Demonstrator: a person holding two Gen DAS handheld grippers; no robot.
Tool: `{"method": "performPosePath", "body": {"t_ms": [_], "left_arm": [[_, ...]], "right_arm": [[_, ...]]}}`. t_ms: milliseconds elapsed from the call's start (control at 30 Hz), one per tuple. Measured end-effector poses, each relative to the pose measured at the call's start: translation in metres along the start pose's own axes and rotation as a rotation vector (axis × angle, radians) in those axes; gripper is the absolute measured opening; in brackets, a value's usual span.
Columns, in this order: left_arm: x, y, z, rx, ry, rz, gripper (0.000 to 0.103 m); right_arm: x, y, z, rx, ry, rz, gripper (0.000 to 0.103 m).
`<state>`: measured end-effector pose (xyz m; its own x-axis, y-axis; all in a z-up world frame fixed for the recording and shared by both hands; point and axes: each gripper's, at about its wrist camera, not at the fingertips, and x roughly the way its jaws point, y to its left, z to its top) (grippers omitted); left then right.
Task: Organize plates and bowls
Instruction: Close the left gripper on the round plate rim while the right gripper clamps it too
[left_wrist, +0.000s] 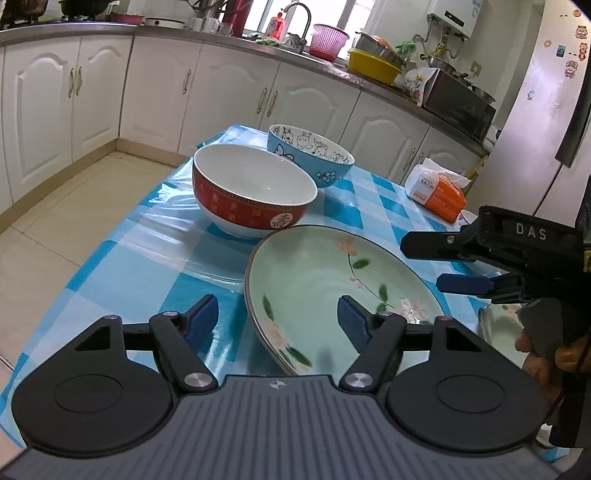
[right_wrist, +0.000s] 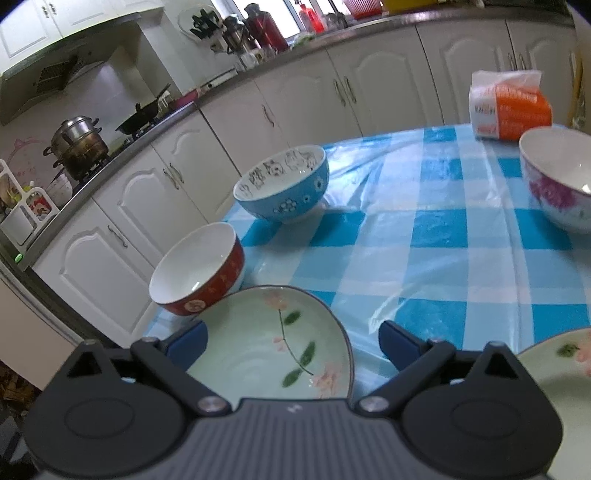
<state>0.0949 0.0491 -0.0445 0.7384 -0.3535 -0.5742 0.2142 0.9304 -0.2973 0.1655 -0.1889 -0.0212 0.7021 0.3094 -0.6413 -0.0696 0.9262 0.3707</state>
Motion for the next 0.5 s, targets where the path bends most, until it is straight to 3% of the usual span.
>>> {"method": "performPosePath", "body": {"t_ms": [267, 500], "left_arm": [[0.007, -0.003, -0.001, -0.012, 0.029, -0.018, 0.061], [0.007, -0.004, 0.000, -0.019, 0.029, -0.024, 0.055]], "right_arm": [[0.015, -0.002, 0.001, -0.021, 0.046, 0.012, 0.082], [0.019, -0.002, 0.000, -0.038, 0.067, 0.007, 0.064]]}}
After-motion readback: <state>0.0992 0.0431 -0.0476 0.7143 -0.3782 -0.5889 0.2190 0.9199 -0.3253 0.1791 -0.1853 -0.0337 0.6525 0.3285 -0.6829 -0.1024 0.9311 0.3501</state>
